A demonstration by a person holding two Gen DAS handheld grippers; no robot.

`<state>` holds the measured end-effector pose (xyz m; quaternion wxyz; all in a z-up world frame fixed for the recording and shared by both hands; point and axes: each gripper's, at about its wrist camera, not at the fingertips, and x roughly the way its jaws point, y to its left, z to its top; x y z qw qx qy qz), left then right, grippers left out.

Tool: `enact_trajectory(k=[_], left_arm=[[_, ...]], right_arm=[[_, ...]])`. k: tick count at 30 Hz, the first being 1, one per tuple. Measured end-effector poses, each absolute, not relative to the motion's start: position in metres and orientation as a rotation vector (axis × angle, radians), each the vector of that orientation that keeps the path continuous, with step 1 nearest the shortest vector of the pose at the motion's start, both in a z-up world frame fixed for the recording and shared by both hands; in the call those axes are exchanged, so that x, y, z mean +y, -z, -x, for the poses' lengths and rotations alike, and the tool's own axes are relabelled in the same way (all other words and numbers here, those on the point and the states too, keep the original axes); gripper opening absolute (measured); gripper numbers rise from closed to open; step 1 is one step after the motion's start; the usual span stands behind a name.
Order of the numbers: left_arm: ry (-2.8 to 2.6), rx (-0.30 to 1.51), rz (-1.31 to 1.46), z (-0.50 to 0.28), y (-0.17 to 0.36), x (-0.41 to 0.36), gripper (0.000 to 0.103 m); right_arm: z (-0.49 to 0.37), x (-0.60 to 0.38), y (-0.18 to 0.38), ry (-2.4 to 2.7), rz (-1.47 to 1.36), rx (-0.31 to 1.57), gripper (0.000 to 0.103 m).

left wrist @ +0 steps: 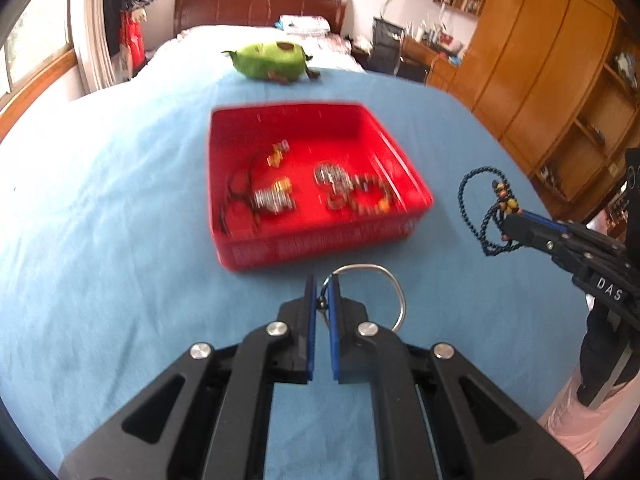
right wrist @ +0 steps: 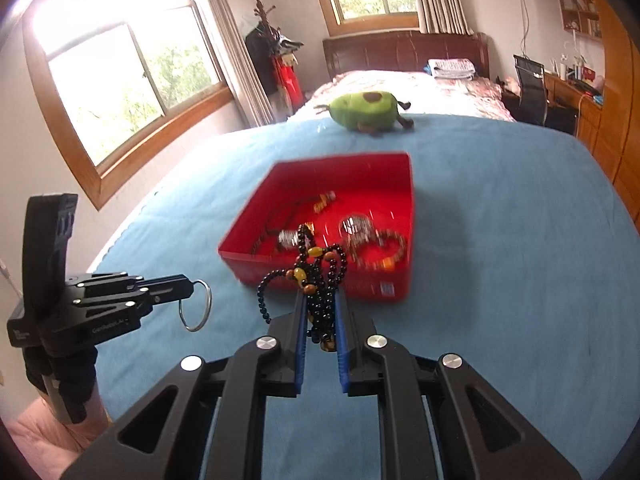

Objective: Organize jewelry
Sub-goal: 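Lower the ring and bead necklace into the red tin and open both tools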

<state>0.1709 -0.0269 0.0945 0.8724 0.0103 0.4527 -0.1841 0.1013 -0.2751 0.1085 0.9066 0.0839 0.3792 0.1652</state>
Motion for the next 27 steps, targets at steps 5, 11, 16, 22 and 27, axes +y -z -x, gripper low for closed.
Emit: enact_trajectory(k=[5,11,16,22,27], left_arm=[[0.347,0.926,0.000,-0.209,-0.105,-0.030,0.004],[0.292,0.921,0.031,-0.257,-0.094,-0.033,0.004],[0.282,0.946,0.048,-0.305,-0.073,-0.042,0.004],[0.280,1.006,0.042,-0.345,-0.040,-0.053,0.004],[0.273,1.048,0.026,-0.365,-0.019,-0.058,0.004]], right_arm=[[-0.149,-0.260,-0.116,-0.344,-0.172,0.780,0.013],[-0.211,-0.252,-0.096,-0.301,-0.192,0.819,0.013],[-0.258,-0.246,-0.068,-0.268,-0.202,0.865,0.013],[-0.297,-0.238,-0.036,-0.221,-0.181,0.928,0.013],[-0.313,-0.237,-0.015,-0.184,-0.157,0.970,0.013]])
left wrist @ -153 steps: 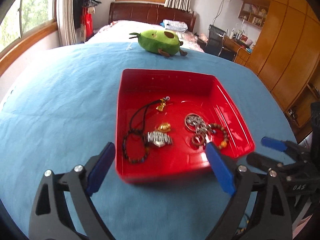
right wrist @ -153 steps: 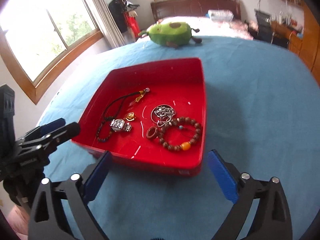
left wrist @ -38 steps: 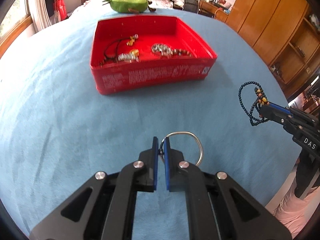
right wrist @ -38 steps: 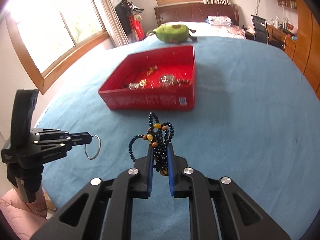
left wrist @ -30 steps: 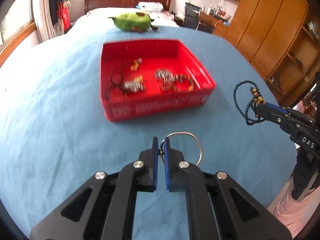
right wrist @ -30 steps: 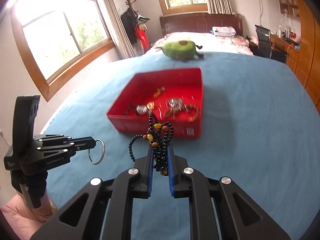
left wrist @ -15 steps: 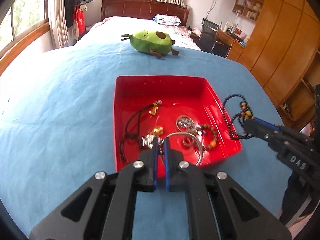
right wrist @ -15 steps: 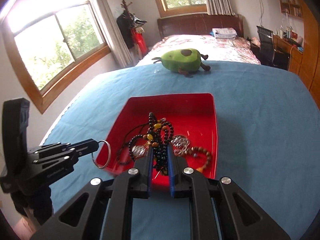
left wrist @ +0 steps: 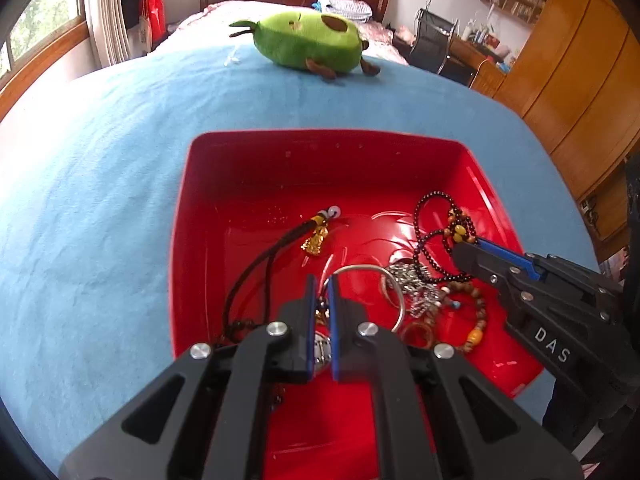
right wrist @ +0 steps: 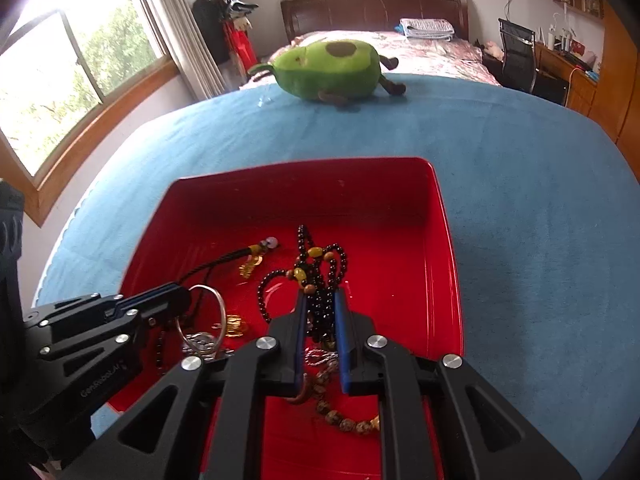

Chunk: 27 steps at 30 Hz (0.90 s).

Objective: Organize jewelry
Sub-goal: 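Lower the ring and bead necklace into the red tin and open both tools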

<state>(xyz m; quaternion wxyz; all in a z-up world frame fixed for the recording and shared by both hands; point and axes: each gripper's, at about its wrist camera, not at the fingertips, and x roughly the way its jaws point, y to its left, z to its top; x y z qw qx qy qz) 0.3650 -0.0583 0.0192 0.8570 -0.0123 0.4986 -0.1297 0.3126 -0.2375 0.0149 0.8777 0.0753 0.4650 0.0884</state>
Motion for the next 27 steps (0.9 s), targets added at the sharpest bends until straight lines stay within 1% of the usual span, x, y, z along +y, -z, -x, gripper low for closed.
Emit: enact_trajectory(k=[11,12,13,16,23,25,27], left_arm=[[0.264,1.066,0.012,-0.379,-0.003,-0.061,0.004],[0.261,1.067,0.007,-0.380,-0.002,-0.062,0.006],[0.256,1.070,0.006,-0.381,-0.001,-0.061,0.007],[0.244,1.063,-0.001,-0.380,-0.001,-0.060,0.009],[0.255,1.058,0.007,-0.377,-0.005,-0.059,0.009],[0.259,1.049,0.014,-0.374,-0.009,-0.057,0.012],[0.255,1.035,0.012,-0.372,-0.013,-0.057,0.021]], right_arm=[[-0.322,-0.241,0.002,-0.155,-0.144,1.001,0.013],[-0.322,-0.240,0.002,-0.154,-0.142,1.003,0.014],[-0.322,-0.239,0.002,-0.154,-0.137,1.006,0.018],[-0.321,-0.238,0.000,-0.155,-0.132,0.996,0.021],[-0.314,-0.242,-0.008,-0.157,-0.146,0.973,0.021],[-0.310,-0.244,-0.013,-0.160,-0.149,0.961,0.021],[-0.307,-0.244,-0.017,-0.161,-0.149,0.950,0.023]])
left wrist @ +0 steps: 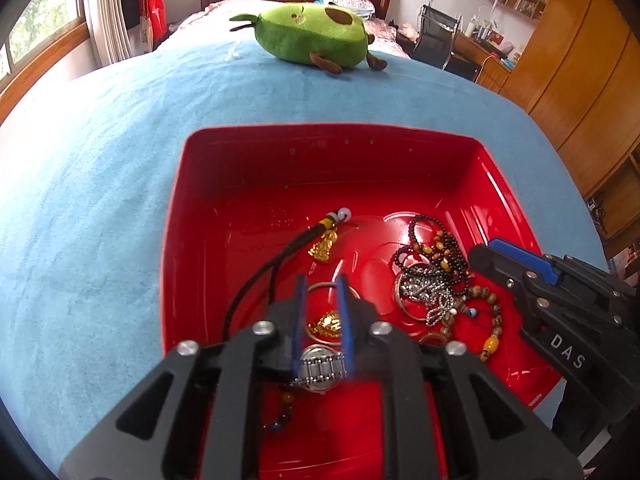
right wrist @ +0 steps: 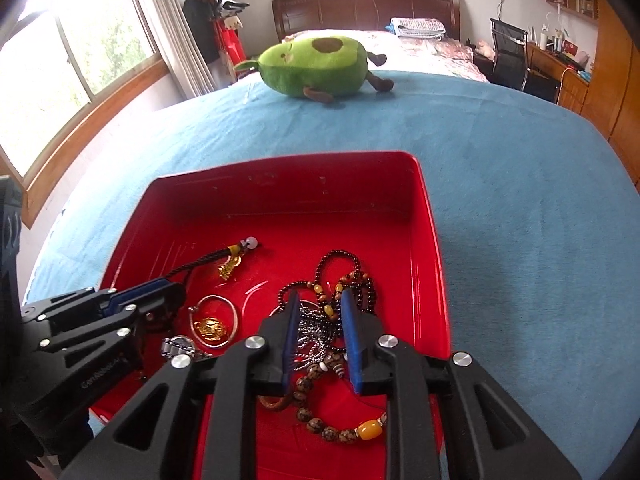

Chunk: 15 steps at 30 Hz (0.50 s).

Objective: Organize jewelry

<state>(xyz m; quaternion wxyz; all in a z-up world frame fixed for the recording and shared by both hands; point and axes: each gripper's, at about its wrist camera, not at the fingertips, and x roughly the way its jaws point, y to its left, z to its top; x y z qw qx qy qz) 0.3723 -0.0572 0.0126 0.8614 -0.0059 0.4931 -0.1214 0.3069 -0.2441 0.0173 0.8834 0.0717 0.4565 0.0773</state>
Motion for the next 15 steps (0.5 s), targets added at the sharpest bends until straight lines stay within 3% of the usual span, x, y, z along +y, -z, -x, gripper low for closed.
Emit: enact_trajectory(k=[13,15], left_arm=[[0.226,0.933,0.013,-0.338,-0.048,-0.050,0.046],[0.219,0.918,0.016,-0.333,-0.053,-0.048,0.058]], right_arm=[[-0.279,-0.245,-0.042,-0.140,-0.141,0.889,0.037],[-0.273,-0.246,-0.046,-0.133,-0.137,0.877,0.045]])
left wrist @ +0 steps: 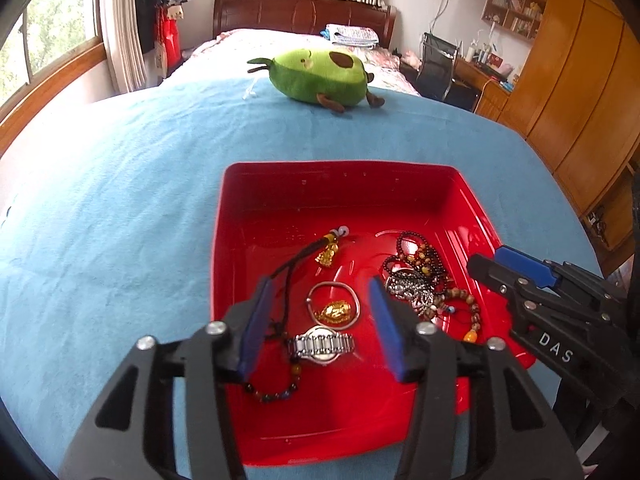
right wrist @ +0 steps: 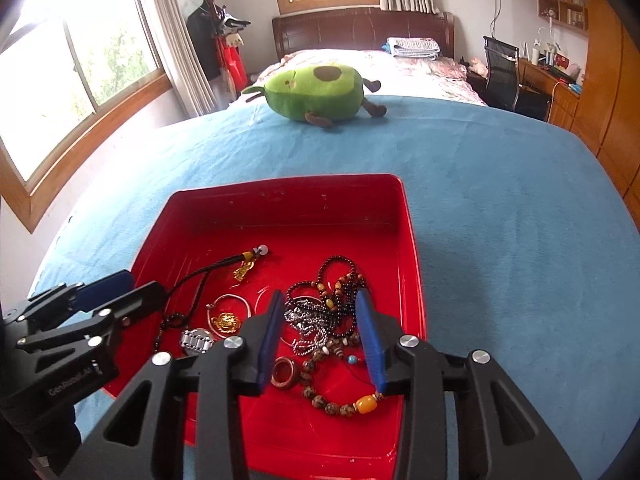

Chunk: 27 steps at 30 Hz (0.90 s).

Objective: Organize jewelry

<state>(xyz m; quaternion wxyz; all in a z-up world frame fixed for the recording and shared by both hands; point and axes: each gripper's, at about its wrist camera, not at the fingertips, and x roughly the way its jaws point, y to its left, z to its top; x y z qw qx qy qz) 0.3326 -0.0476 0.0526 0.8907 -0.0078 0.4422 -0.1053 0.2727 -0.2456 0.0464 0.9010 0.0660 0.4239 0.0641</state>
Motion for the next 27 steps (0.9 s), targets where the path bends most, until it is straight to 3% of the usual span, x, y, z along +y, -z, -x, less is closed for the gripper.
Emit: enact_trajectory(k=[3,11,15,27], left_arm=[[0.200,0.880,0.016,-0.322,-0.059,-0.043,0.070],[0.157,0.817,-0.002,-0.282,-0.075,-0.032,0.083],[0.150,0.784,-0.013,-0.260,-0.081,-0.027,0.090],[0.128,0.719,-0.047,-0.200,-0.097,-0.017,0.098]], right_arm=[[-0.264,-0.246,-0.052,-0.126,-0.122,0.854,0.059],[-0.230,-0.244,-0.067,-0.122,-0.109,0.819,0.080],[-0.213,-0.242,-0.071,-0.116,-0.101,0.804,0.098],[-0.168,-0.231,-0.079,-0.077,-0.032,0.810,0.099]])
